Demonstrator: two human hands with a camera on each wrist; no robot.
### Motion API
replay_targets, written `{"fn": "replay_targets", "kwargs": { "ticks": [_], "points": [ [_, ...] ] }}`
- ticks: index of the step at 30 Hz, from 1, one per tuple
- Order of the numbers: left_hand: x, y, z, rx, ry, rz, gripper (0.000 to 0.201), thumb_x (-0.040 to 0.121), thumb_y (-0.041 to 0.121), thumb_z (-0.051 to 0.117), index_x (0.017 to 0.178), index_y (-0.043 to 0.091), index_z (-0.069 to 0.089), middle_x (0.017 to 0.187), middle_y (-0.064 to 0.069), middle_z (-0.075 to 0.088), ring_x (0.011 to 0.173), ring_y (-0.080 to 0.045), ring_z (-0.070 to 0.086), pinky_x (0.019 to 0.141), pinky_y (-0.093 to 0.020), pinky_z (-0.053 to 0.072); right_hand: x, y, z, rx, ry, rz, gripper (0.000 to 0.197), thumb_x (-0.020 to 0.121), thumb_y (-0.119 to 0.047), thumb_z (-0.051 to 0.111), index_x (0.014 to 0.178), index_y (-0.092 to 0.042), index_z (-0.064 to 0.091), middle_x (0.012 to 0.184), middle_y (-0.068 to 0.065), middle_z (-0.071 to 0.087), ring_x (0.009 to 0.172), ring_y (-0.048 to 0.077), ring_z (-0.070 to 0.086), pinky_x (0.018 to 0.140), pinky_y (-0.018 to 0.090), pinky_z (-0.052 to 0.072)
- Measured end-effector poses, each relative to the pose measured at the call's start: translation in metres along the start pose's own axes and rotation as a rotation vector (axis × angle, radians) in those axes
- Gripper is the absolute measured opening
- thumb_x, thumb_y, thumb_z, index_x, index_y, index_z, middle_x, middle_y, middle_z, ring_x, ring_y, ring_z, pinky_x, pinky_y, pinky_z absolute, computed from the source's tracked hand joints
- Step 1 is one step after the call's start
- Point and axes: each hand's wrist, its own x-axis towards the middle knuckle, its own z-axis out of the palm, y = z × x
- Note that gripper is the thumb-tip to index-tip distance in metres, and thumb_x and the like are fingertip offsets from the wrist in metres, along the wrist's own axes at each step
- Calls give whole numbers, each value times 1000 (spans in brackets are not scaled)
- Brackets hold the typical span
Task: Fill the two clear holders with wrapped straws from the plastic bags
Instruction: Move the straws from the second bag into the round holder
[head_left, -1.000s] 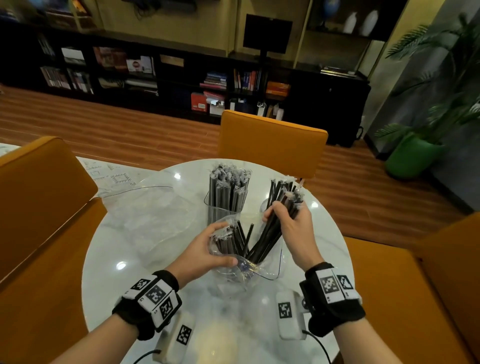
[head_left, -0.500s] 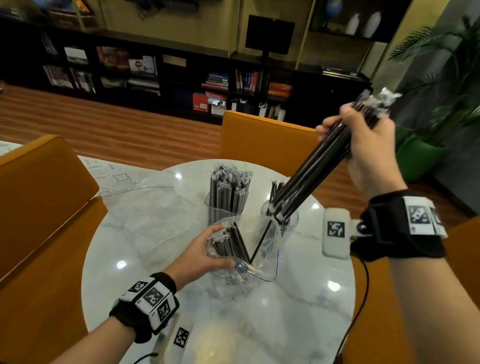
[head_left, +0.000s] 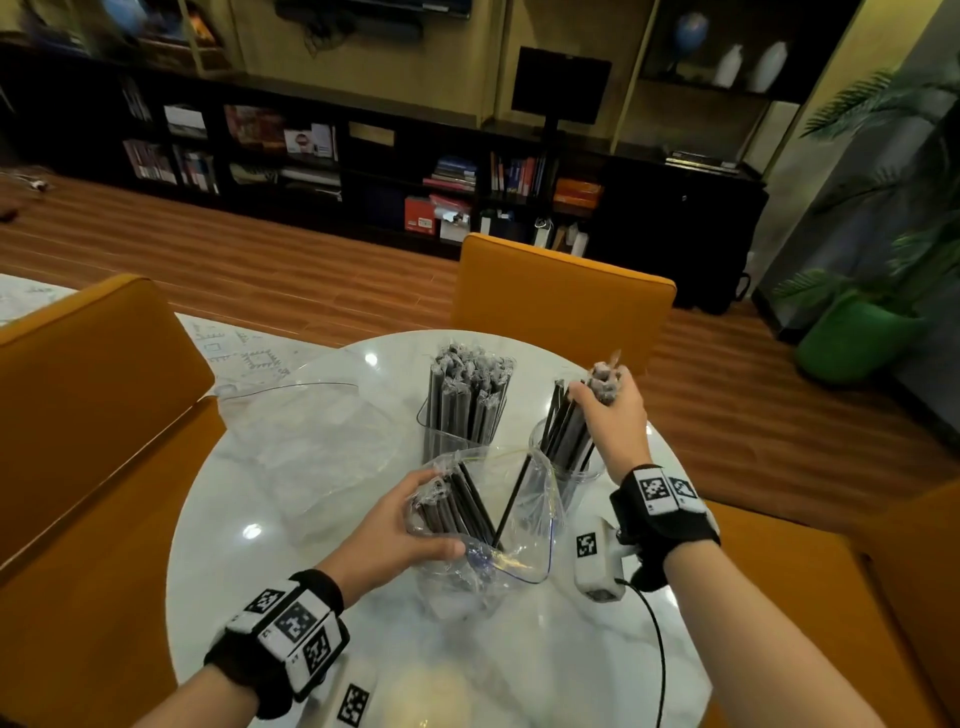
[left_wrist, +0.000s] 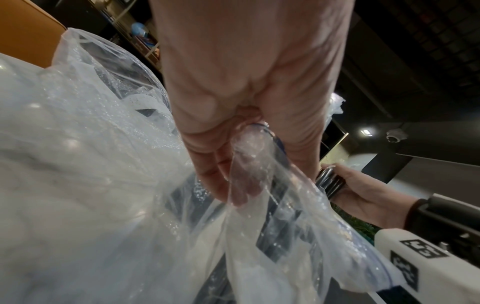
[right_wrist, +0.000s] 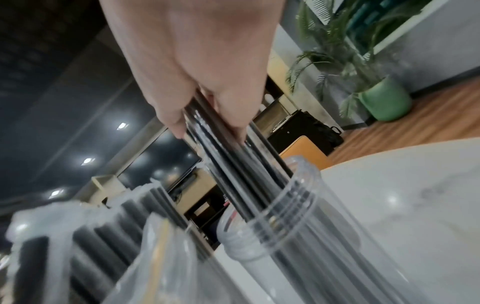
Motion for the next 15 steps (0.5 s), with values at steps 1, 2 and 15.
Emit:
{"fn": "replay_targets", "kwargs": {
  "ticks": [1,2,15],
  "points": [
    [0,0,0,-21,1,1,87,67,10,86,140,21,41,145,-1,43,94,8,66,71,-3,48,3,-1,-5,5,0,21,34,88,-20,68,117,-9,53,91,-6,59,85,14,58,69,19,46],
    [0,1,1,-41,4,-4,86,69,6,84,142,19,40,144,-1,42,85,14,66,67,-1,47,6,-4,-10,-6,-1,8,40,87,-20,70,121,-11,52,98,-5,60,91,15,59,74,22,48],
    [9,10,7,-10,13,2,90,69,9,85,143,26,38,146,7,38,117,-6,50,74,-5,48,-64,-40,-32,85,-216,-24,14,95,-5,54,101,-13,64,92,7,71,88,24,70,80,35,57]
  ]
}}
